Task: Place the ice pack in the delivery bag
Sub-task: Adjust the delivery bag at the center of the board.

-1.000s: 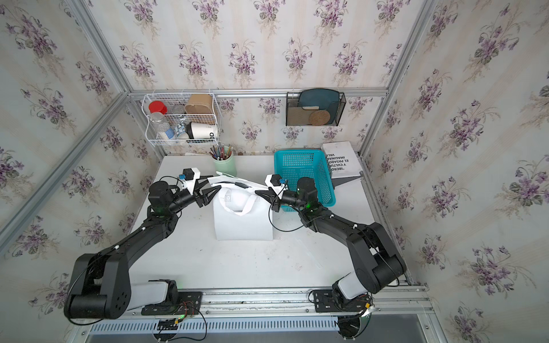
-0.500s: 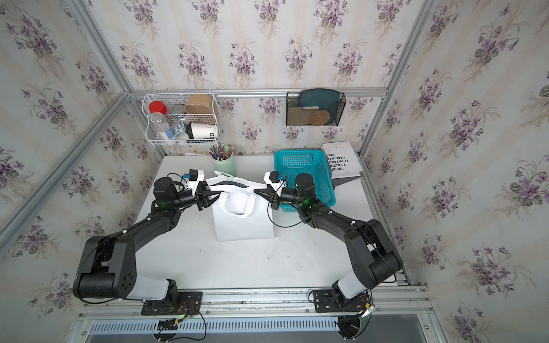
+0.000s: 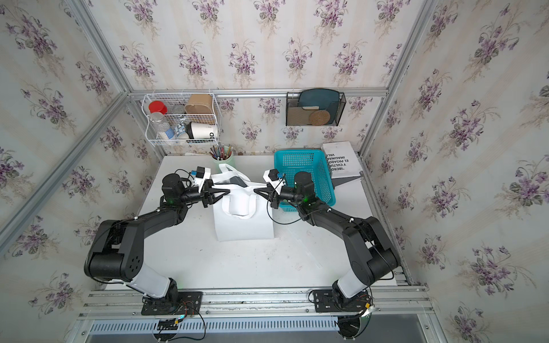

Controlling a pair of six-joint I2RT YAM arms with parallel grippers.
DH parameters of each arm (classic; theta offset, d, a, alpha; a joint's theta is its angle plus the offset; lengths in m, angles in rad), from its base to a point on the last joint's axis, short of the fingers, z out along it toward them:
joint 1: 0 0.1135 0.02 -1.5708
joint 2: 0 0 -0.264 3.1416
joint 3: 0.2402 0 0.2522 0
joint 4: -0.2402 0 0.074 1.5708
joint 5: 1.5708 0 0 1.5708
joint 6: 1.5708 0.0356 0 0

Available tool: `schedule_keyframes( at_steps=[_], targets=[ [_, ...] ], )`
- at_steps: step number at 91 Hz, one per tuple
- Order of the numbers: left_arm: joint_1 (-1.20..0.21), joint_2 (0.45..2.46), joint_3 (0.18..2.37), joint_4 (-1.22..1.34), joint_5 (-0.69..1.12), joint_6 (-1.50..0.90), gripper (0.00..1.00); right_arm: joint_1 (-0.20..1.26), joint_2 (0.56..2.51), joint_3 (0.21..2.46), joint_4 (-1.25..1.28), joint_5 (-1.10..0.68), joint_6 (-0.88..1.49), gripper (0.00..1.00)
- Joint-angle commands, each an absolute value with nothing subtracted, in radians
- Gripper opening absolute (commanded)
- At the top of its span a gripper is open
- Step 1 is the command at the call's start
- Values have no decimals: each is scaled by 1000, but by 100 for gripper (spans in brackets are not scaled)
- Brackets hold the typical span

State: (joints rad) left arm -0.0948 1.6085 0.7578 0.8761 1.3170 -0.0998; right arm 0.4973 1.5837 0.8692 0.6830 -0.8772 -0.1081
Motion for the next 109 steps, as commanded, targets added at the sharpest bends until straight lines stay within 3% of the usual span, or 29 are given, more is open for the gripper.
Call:
schedule_keyframes(
  at_steps=[1,5,14,22,27,33,45,59,79,94,109],
  targets=[
    [-114,1619,754,941,1358,-142,34,500,1580,874,711,-900,-91,0],
    [-119,1623,752,954,1349,-153,32,500,1581,874,716,-901,-87,0],
    [-118,1628,751,978,1348,-174,11,501,1576,873,708,-888,-89,0],
    [-100,1614,735,974,1333,-175,9,499,1560,864,676,-841,-107,0],
    [-78,1597,719,969,1312,-177,15,495,1547,852,665,-833,-121,0],
    [-49,1578,700,966,1297,-182,32,493,1536,840,662,-837,-124,0],
    [-38,1552,687,933,1298,-157,45,494,1531,828,687,-872,-112,0],
    [-59,1565,693,944,1292,-155,52,493,1547,823,775,-933,-59,1],
    [-77,1615,718,973,1286,-165,53,493,1556,818,824,-959,-32,1],
    [-87,1641,757,1010,1319,-206,41,493,1556,816,799,-951,-38,1],
    [-84,1629,754,1004,1358,-213,2,486,1553,815,795,-908,-23,1]
  ],
)
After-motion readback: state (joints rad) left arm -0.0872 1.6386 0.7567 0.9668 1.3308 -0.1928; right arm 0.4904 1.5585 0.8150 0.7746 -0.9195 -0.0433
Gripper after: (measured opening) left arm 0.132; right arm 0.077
